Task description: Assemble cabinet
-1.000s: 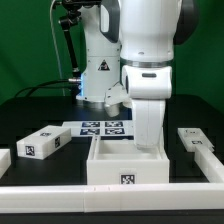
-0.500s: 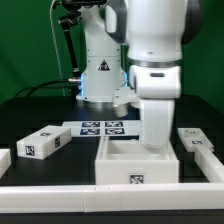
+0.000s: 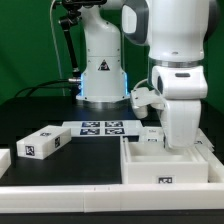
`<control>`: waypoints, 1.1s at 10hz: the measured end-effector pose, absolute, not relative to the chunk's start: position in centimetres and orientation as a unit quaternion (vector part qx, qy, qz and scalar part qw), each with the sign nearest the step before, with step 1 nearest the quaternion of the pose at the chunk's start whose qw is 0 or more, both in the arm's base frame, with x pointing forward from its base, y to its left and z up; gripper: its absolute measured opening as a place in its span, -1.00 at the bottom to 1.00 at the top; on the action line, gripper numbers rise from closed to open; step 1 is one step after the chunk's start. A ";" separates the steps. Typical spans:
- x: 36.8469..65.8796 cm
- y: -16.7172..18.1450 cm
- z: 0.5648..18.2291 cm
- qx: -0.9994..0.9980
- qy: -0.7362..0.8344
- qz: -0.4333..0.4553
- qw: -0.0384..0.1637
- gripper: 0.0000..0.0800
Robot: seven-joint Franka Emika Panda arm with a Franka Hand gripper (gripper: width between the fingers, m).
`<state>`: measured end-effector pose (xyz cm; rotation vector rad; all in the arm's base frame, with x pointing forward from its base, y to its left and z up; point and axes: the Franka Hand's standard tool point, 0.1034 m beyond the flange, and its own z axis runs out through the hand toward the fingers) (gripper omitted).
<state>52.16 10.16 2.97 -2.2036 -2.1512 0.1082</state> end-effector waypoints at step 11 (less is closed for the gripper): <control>52.3 10.4 5.0 -0.722 -0.691 0.029 0.022 0.71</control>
Offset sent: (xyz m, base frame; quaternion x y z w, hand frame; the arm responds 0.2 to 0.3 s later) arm 0.0048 0.0022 0.0013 0.0113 -0.0010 0.0093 0.9999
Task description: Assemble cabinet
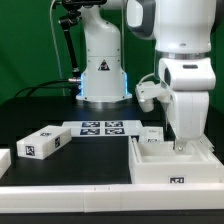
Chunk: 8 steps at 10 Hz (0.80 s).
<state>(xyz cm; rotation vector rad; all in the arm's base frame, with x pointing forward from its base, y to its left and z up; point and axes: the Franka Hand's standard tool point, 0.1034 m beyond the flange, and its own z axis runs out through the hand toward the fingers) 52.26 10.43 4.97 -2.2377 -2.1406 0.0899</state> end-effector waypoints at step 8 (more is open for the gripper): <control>50.2 10.4 8.0 -0.751 -0.660 0.019 0.004 0.99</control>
Offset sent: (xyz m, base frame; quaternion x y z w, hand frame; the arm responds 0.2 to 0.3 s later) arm -0.0421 0.0108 0.0254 -0.0290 0.0221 0.1073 0.9936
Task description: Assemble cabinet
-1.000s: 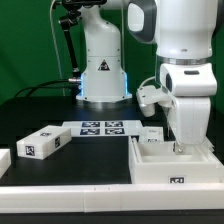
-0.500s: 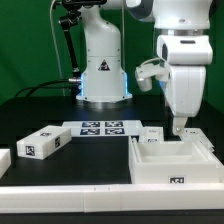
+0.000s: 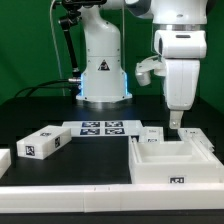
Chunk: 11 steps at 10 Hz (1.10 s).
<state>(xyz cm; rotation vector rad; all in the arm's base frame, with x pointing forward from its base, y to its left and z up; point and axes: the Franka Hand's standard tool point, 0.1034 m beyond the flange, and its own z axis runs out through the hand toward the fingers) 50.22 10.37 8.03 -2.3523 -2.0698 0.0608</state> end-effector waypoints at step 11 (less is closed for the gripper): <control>45.8 15.8 6.8 -0.748 -0.664 0.006 0.019 0.99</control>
Offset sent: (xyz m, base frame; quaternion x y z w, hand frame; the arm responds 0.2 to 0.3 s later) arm -0.0353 0.0462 -0.0038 -0.0328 0.0329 0.0085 0.9989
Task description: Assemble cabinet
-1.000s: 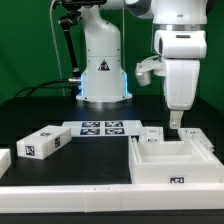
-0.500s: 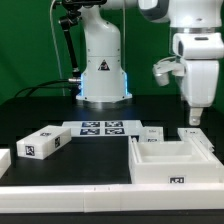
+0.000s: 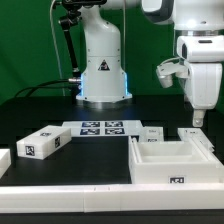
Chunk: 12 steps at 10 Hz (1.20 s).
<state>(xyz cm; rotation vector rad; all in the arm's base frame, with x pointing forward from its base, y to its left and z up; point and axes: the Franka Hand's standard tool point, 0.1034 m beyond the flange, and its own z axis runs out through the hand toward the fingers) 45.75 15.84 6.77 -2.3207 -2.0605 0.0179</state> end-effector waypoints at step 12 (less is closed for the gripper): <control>40.2 17.5 1.7 -0.754 -0.655 -0.005 0.052 0.99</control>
Offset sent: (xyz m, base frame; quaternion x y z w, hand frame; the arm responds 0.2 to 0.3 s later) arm -0.0314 0.0253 -0.0159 -0.0209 0.0360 0.0011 0.9991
